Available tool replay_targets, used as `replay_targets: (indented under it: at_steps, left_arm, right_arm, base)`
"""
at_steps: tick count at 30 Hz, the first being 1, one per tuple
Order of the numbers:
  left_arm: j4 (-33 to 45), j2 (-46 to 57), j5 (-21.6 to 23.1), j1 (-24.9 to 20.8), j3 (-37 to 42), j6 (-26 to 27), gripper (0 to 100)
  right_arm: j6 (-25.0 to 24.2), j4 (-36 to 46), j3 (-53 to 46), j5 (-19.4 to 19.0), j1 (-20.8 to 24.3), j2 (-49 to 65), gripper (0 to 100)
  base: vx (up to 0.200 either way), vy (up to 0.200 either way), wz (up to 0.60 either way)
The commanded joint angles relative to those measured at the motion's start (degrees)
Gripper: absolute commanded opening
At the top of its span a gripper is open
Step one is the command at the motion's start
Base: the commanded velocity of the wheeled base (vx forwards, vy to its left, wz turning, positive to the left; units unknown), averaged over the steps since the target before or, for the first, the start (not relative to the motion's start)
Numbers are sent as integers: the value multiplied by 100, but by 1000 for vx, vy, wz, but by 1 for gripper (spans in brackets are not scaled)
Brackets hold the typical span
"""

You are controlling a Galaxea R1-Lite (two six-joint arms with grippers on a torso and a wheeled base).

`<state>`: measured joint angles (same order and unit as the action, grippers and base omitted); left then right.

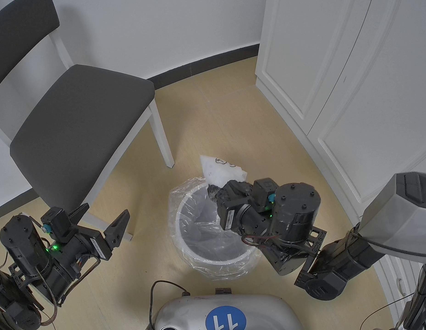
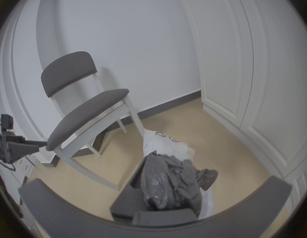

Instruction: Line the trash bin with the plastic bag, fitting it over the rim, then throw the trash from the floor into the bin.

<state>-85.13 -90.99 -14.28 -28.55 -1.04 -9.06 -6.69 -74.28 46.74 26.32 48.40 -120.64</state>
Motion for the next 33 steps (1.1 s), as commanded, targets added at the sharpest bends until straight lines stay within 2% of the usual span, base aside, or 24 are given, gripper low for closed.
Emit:
replay_targets:
  at_steps: [1,4,5,8,11,14,18,22,29,33]
  left_arm:
    - [-74,-86,-58,-54,68,9,100]
    - [-145,-94,-58,-54,95,9,100]
    - [-145,-94,-58,-54,95,18,100]
    - [-145,-86,-67,-45,104,9,100]
    - [-145,-86,-75,-37,104,9,100]
    - [-145,-77,-75,-45,104,9,100]
    - [-145,-86,-75,-45,104,9,100]
    - [-145,-103,-75,-45,104,-8,100]
    - [-145,-200,-75,-37,104,-26,100]
    - [-145,-209,-75,-28,77,-35,100]
  right_arm:
    - [-333,370,99,-4,249,5,0]
    - [-781,950,257,-48,337,14,0]
    - [-799,985,266,-57,337,14,0]
    - [-1387,1768,696,-171,311,-65,0]
    - [-1677,2084,863,-285,276,-100,0]
    - [-2126,2585,1118,-558,188,-153,0]
    - [-2345,3016,1276,-672,47,-258,0]
    - [-2363,3376,1443,-848,-146,-496,0]
    - [-2574,3420,1672,-927,-357,-979,0]
    - [-2908,3429,1874,-962,-366,-1234,0]
  base:
    - [0,0,0]
    - [0,0,0]
    - [0,0,0]
    - [0,0,0]
    - [0,0,0]
    - [0,0,0]
    - [0,0,0]
    - [0,0,0]
    - [0,0,0]
    - [0,0,0]
